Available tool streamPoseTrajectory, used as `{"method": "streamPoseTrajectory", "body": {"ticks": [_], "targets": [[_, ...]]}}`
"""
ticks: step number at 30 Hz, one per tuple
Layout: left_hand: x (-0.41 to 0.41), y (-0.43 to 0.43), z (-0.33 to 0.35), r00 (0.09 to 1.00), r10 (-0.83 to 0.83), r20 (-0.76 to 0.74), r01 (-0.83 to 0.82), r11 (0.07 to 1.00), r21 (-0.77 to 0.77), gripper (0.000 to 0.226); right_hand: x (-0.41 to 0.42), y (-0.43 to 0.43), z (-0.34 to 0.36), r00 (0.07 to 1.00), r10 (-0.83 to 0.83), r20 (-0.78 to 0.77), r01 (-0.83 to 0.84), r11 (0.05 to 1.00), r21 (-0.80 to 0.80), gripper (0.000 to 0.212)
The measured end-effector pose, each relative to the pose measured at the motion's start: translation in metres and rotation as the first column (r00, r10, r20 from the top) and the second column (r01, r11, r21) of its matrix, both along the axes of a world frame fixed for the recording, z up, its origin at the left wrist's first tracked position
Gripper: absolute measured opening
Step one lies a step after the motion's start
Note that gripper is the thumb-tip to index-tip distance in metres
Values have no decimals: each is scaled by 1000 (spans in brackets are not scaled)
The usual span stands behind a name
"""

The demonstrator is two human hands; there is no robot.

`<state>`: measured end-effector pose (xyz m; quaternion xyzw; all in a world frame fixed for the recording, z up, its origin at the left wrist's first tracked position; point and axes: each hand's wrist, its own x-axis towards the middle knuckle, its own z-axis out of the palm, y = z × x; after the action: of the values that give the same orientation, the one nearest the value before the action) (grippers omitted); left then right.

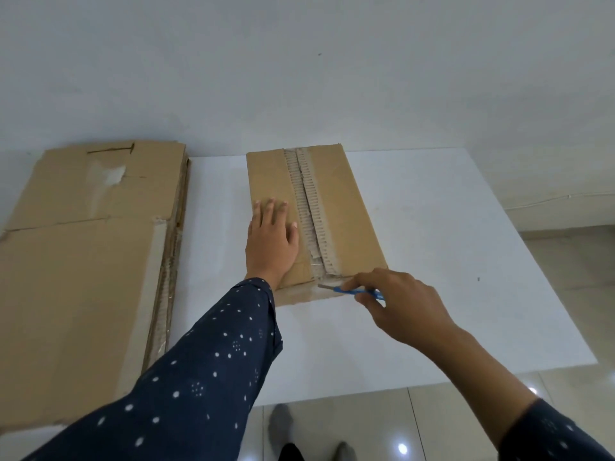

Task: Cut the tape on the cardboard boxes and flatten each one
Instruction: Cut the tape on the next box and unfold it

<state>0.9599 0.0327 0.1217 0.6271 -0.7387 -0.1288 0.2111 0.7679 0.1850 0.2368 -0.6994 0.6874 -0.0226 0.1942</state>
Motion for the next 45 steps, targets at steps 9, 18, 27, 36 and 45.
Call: {"method": "streamPoseTrajectory", "body": {"ticks": [9,18,27,36,45], "targets": [[-1,1,0,1000,7,10,-7,1000,-8,50,6,-1,-12,999,20,-25,-21,999,-41,27],[-1,1,0,1000,3,30,-3,1000,-11,50,13,-15,-9,987,6,-162,-12,999,-36,32],[3,3,1,999,-22,26,23,1000,-18,51,-11,-9,1,965,-175,-196,184,983,26,29],[2,3,0,990,-11,140,15,1000,-23,52,-35,-19,28,947,-301,107,282,946,162,18],[11,-13,23,997,76,-33,-73,995,66,45,-10,-87,-27,778,-542,320,511,840,180,19]]}}
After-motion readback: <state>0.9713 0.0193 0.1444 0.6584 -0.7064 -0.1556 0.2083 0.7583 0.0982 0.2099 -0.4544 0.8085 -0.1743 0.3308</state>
